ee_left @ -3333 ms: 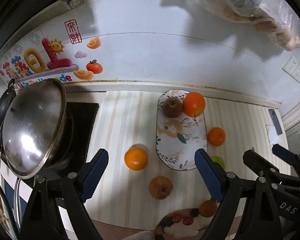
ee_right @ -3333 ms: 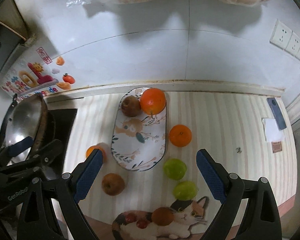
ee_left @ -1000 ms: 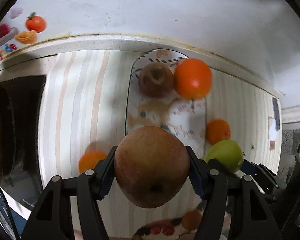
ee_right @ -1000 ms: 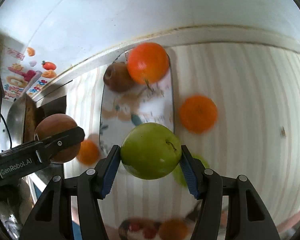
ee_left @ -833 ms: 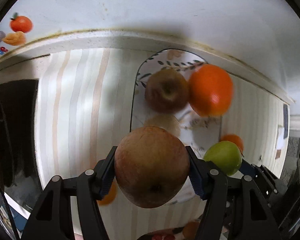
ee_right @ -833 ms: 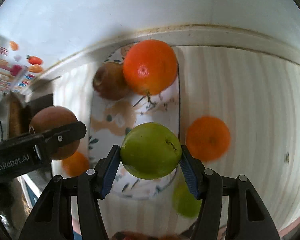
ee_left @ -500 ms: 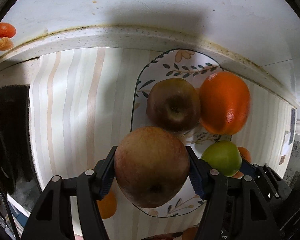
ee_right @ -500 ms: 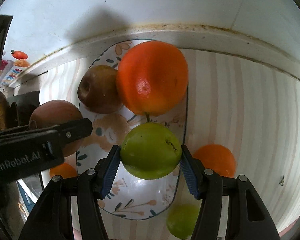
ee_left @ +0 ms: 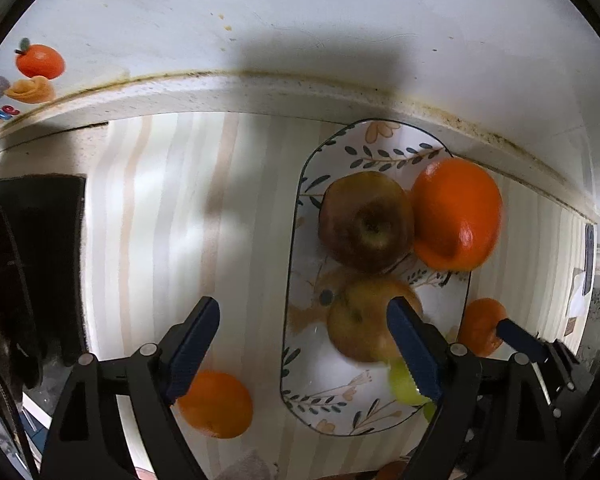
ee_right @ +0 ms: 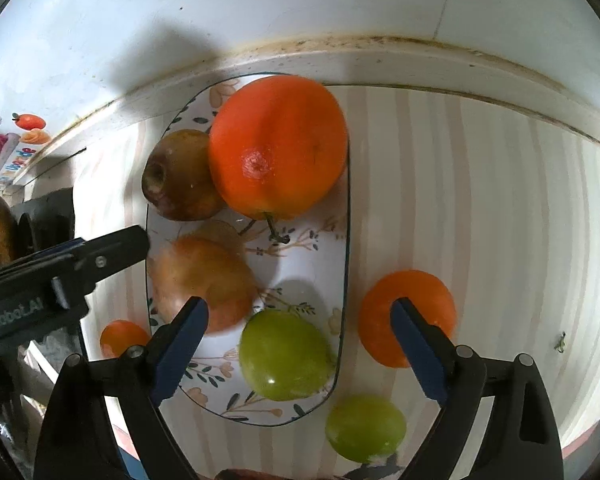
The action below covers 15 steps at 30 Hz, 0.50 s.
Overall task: Organize fruits
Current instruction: 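Set the red apple and green apple onto the plate with both tools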
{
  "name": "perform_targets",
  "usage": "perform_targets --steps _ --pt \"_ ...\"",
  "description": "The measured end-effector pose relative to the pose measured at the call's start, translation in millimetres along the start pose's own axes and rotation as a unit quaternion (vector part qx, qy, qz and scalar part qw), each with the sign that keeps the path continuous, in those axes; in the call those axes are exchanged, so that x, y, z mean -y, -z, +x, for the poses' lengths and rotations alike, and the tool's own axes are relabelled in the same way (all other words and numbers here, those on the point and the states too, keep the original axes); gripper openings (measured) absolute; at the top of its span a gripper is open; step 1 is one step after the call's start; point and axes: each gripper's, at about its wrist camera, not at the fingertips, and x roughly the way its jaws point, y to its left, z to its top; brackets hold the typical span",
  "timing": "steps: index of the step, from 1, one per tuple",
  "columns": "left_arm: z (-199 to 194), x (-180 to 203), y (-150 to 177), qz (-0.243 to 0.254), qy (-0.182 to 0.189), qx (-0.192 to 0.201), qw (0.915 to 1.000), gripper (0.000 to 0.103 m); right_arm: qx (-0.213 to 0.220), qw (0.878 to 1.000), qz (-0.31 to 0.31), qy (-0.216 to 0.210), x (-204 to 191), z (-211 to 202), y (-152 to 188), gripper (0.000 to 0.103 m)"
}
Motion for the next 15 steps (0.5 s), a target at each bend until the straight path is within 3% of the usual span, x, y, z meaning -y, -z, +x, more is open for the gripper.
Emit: perform_targets --steps 15 --pt "-75.4 -5.5 70.6 0.013 -0.03 0.105 0.994 0.085 0.075 0.996 -0.021 0.034 -20.4 -63.5 56.1 0.094"
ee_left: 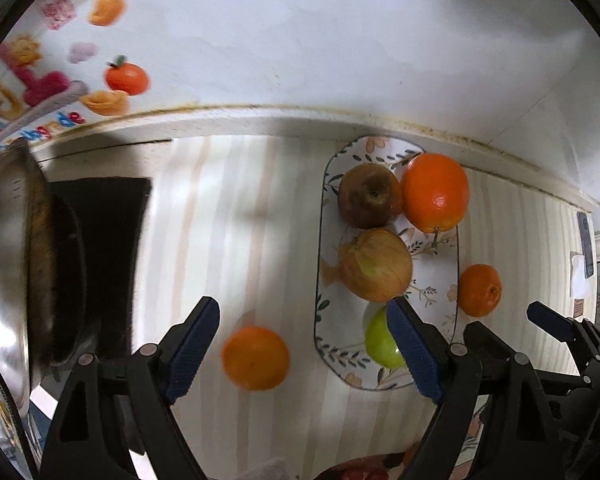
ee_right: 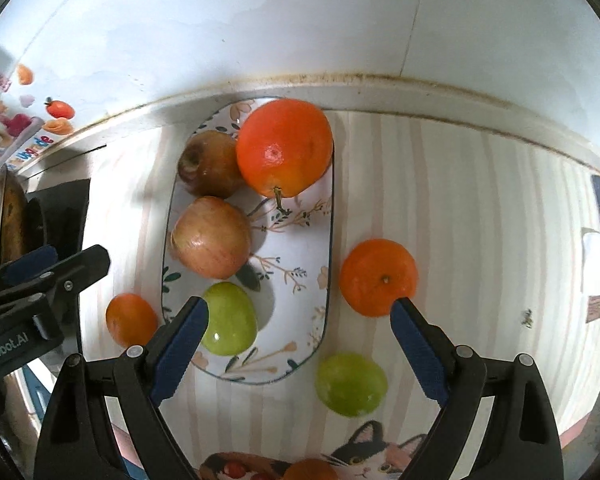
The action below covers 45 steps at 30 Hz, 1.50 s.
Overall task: Organize fruits
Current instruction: 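Set the red apple and green apple onto the plate with both tools, then lift both open tools away from the plate, then grasp the tangerine with the left tool while the right tool grasps the persimmon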
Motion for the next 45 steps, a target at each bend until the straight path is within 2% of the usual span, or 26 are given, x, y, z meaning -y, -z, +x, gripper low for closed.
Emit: perform_targets --steps 9,17,24,27,30,32,34,36,40,42,45 --pt "-52.6 -6.7 40.1 0.006 -0.008 0.068 0.9976 0.085 0.058 0.998 -0.008 -0.001 -11.6 -60.4 40.2 0.094" --pt "-87.9 -9.0 72.9 0.014 -0.011 0.109 0.9939 0.085 0.112 0.994 -0.005 0.014 -17.5 -103.6 68.5 0.094" --pt "-108.8 -7.8 97.7 0.015 -0.009 0.132 0.9912 0.085 0.146 0.989 0.011 0.006 -20.6 -135.6 96.5 0.094" --pt "-111.5 -12.5 110.1 0.005 -0.003 0.13 0.9915 0.085 0.152 0.988 0.021 -0.004 -20.6 -143.6 108.0 0.094" --pt "-103.2 -17.7 122.9 -0.001 0.001 0.114 0.9935 0.085 0.132 0.99 0.032 -0.022 -16.3 -136.0 118.4 0.094" --pt "-92.0 -20.1 130.7 -0.001 -0.004 0.095 0.9955 0.087 0.096 0.994 0.038 -0.035 -10.1 -117.5 127.7 0.094" --pt "-74.9 -22.8 138.2 0.001 -0.016 0.074 0.9971 0.094 0.048 0.996 0.051 -0.046 -1.2 -89.0 138.3 0.094" --pt "-55.4 -27.8 146.2 -0.002 -0.029 0.054 0.9981 0.094 0.012 0.997 0.059 -0.045 6.1 -63.6 147.5 0.094" --pt "-20.7 -41.0 159.3 -0.021 -0.033 0.006 0.9992 0.094 -0.076 0.99 0.1 -0.057 27.0 1.9 173.3 0.094" --pt "-7.0 -46.6 161.6 -0.028 -0.034 -0.013 0.999 0.094 -0.102 0.986 0.114 -0.062 32.5 23.8 182.5 0.094" --pt "6.2 -52.3 158.9 -0.037 -0.033 -0.029 0.9983 0.094 -0.115 0.984 0.121 -0.055 35.4 44.6 190.8 0.086"
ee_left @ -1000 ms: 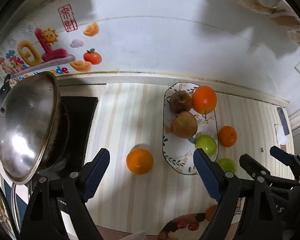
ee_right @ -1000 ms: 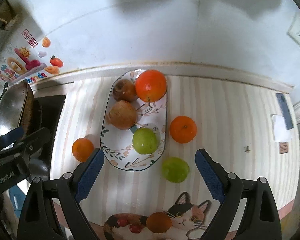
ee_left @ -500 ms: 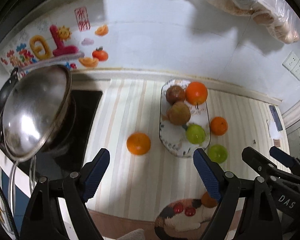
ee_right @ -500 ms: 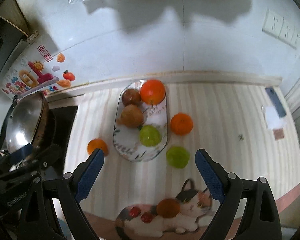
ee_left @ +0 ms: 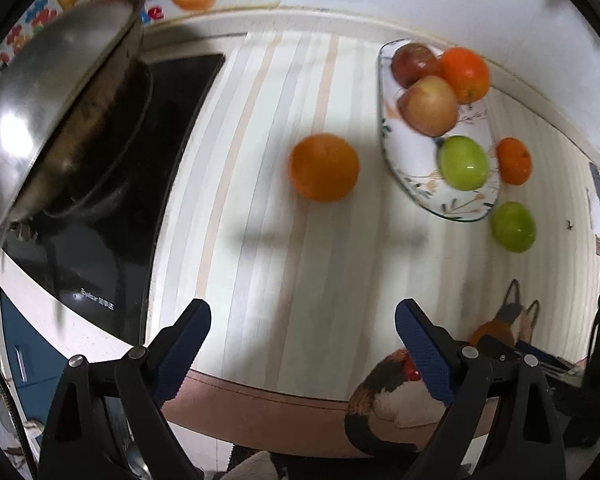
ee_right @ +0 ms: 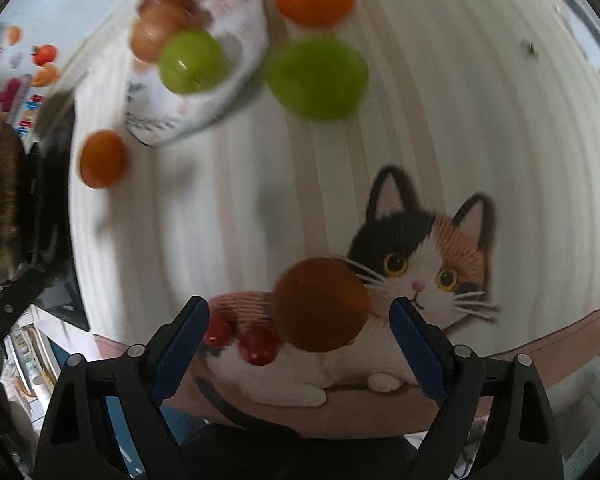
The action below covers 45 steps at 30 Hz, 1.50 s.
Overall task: Organize fruits
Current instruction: 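Grasp the tangerine with the left tool while the right tool grasps the persimmon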
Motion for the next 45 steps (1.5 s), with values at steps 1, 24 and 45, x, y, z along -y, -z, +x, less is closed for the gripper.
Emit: perform_targets --steps 1,24,45 --pt "4.8 -1.8 -2.3 -0.003 0.0 -0.004 1.0 0.094 -0.006 1.0 0.002 0.003 2.0 8.8 -1.3 0.082" --pt "102.1 41.5 -114.0 0.024 -0.001 -0.051 0.9984 0.063 0.004 0.998 -0.066 0.019 -63.3 32.8 -56.3 0.06" --pt "81.3 68.2 -2.7 0.046 0.022 -0.066 0.9965 0.063 -0.031 0.996 -0.087 -0.02 -26.5 12.9 -48.7 0.062"
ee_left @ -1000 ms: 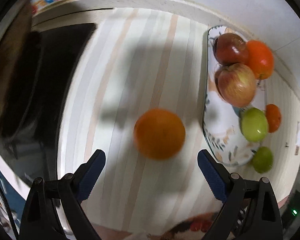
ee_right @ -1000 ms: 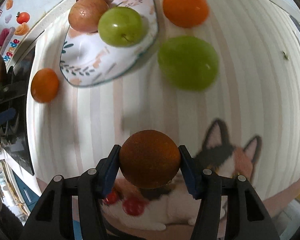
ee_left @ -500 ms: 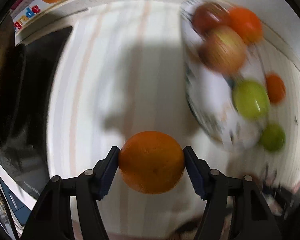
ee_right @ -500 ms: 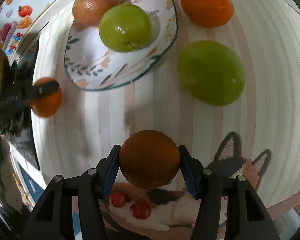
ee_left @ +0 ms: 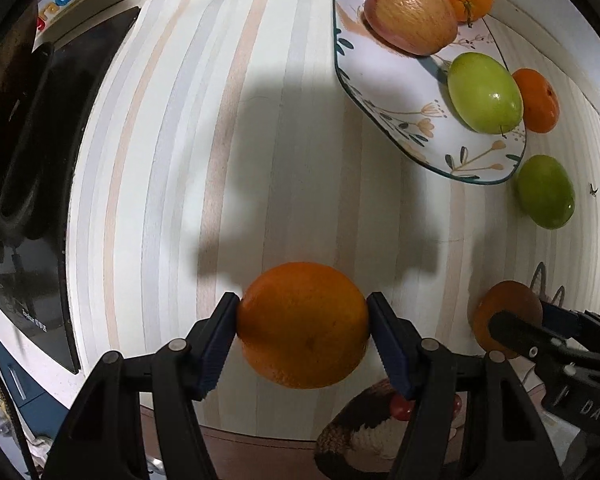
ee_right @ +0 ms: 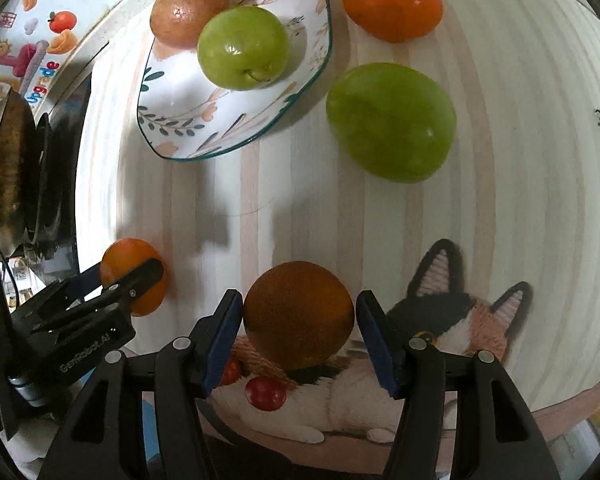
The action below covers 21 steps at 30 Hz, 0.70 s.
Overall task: Organize fruits
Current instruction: 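Grasp the tangerine with the left tool while the right tool grasps the persimmon, then place the tangerine and persimmon onto the plate with both tools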
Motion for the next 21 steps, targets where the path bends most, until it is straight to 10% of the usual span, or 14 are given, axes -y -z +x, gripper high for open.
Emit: perform_targets --steps 12,21 --pt "-52.3 0.6 -24.7 0.005 0.031 0.043 0.9986 0.063 0.045 0.999 -0.001 -0.019 -4.6 -25.2 -0.9 0.059" --pt "-81.1 17.1 -94.6 0.022 0.035 0.084 0.9956 0.063 0.12 0.99 0.038 -0.057 7.5 -92.9 -89.6 0.059"
